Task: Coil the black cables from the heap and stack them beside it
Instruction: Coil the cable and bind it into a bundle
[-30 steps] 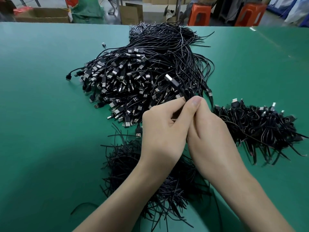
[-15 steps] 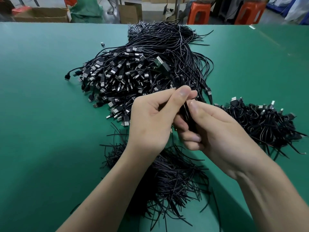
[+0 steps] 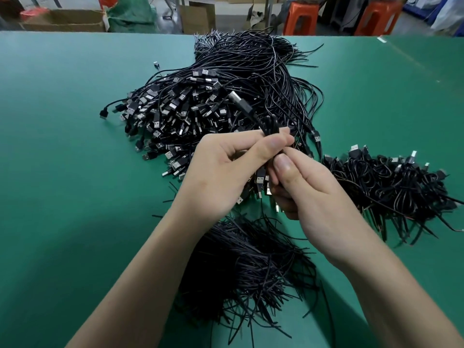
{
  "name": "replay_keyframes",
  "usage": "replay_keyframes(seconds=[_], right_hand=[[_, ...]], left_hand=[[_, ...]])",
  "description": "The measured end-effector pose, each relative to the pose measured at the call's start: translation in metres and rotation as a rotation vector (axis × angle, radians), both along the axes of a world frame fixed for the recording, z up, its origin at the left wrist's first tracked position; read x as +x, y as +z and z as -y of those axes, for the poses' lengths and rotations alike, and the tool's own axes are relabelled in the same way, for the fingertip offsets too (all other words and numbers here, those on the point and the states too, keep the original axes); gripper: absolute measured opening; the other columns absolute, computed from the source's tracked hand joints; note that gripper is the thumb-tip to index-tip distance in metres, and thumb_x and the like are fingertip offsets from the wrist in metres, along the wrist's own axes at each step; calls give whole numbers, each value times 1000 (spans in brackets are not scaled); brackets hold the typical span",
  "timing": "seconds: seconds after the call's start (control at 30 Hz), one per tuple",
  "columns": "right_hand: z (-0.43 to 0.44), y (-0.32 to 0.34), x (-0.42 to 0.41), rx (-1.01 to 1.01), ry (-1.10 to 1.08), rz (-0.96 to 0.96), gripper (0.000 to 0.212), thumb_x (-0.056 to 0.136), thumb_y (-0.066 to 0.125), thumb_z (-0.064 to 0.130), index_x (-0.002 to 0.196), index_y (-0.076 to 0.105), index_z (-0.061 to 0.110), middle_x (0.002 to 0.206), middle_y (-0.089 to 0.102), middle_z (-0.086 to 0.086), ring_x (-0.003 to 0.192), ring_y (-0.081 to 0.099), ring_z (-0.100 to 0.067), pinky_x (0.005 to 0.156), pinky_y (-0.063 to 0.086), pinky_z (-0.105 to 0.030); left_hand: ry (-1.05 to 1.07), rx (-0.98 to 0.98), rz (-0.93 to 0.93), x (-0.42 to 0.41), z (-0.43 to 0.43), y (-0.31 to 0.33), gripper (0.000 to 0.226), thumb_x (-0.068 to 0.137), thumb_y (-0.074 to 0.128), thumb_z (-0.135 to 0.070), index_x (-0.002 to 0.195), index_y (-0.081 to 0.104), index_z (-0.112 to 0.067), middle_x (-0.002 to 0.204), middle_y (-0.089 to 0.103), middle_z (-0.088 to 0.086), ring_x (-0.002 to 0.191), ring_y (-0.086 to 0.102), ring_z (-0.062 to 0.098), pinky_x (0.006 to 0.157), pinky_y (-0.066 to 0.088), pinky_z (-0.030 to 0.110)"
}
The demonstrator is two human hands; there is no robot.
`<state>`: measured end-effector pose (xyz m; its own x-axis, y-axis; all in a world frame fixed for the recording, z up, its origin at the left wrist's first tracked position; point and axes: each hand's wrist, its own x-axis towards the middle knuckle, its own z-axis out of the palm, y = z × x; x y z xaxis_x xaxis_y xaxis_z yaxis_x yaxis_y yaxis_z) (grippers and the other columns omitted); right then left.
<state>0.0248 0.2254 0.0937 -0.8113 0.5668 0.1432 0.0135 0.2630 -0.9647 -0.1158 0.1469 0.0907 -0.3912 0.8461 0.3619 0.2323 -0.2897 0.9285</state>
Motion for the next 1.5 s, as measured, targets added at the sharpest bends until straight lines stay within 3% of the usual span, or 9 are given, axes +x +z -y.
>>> replay_keyframes(seconds=[0.17,0.23,0.3,0.43,0.63,0.97,1.27,1.37,1.5], right_hand=[[-8,-2,1,125,-131,96,36,99,38,45,74,46,21,61,44,13,59,37,-8,62,30,-34],[-11,-3,2,158,-164,125,38,100,37,46,76,47,18,62,44,11,58,37,-8,61,30,-34],[-12,-2,4,181,-173,134,39,101,37,45,77,47,16,62,44,10,57,37,-8,60,31,-33],[-11,-3,4,152,-152,147,40,107,38,40,74,44,17,61,44,9,55,37,-8,59,33,-34],[-9,-3,3,168,-134,160,38,107,39,35,76,46,14,64,51,8,54,43,-6,59,38,-29],[-13,-3,4,176,-144,151,38,108,39,35,75,45,18,61,47,8,54,40,-10,59,35,-35],[-19,-2,7,152,-188,83,38,100,38,43,79,43,12,63,42,8,54,37,-10,52,32,-21],[-15,-3,6,271,-192,106,39,106,38,39,79,45,12,70,47,3,62,43,-10,60,36,-25],[-5,0,3,402,-185,139,33,104,37,35,79,50,17,85,49,7,80,50,-10,69,37,-16]], left_hand=[[-90,-423,-539,-27,15,8,15,97,69,-38,101,83,-33,86,74,-33,81,67,-13,77,48,7],[-178,-700,-683,-32,18,6,16,91,71,-49,97,82,-38,90,75,-30,87,71,-4,85,57,25],[-224,-888,-720,-32,19,3,15,88,73,-53,93,81,-41,88,75,-27,87,69,-5,89,58,29],[-278,-1014,-741,-25,16,-7,2,86,81,-42,86,80,-40,59,60,-38,65,57,-20,56,39,3],[-268,-1034,-753,-21,13,-6,9,83,85,-37,78,78,-37,61,63,-36,59,56,-17,49,35,5],[-277,-959,-698,-26,19,5,10,91,75,-36,81,74,-35,84,74,-10,79,66,5,77,56,26],[-22,-633,-467,-47,37,19,15,97,68,-17,85,71,-25,72,64,-8,57,50,-2,56,44,12],[63,-545,-408,-46,37,21,14,96,67,-13,84,71,-19,66,57,-14,51,47,-1,50,39,8],[54,-502,-334,-42,35,23,14,97,66,-11,85,70,-17,67,56,-12,54,44,0,51,38,11]])
